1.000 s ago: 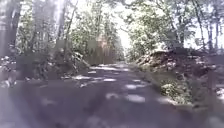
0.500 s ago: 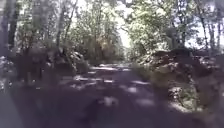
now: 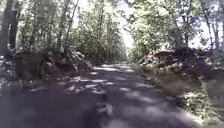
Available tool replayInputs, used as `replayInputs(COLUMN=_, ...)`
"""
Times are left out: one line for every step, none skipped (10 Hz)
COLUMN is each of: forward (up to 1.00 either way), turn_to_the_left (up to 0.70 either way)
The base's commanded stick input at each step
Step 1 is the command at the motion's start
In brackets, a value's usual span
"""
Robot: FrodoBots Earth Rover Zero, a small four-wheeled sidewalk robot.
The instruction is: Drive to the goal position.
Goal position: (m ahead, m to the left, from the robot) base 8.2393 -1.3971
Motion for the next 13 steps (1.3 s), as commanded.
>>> replayInputs(forward=0.45, turn_to_the_left=0.00)
replayInputs(forward=0.45, turn_to_the_left=0.00)
replayInputs(forward=0.45, turn_to_the_left=0.00)
replayInputs(forward=0.45, turn_to_the_left=0.00)
replayInputs(forward=0.45, turn_to_the_left=0.00)
replayInputs(forward=0.45, turn_to_the_left=0.00)
replayInputs(forward=0.45, turn_to_the_left=0.00)
replayInputs(forward=0.45, turn_to_the_left=0.00)
replayInputs(forward=0.45, turn_to_the_left=0.00)
replayInputs(forward=0.45, turn_to_the_left=0.00)
replayInputs(forward=0.45, turn_to_the_left=0.00)
replayInputs(forward=0.45, turn_to_the_left=0.00)
replayInputs(forward=0.45, turn_to_the_left=0.00)
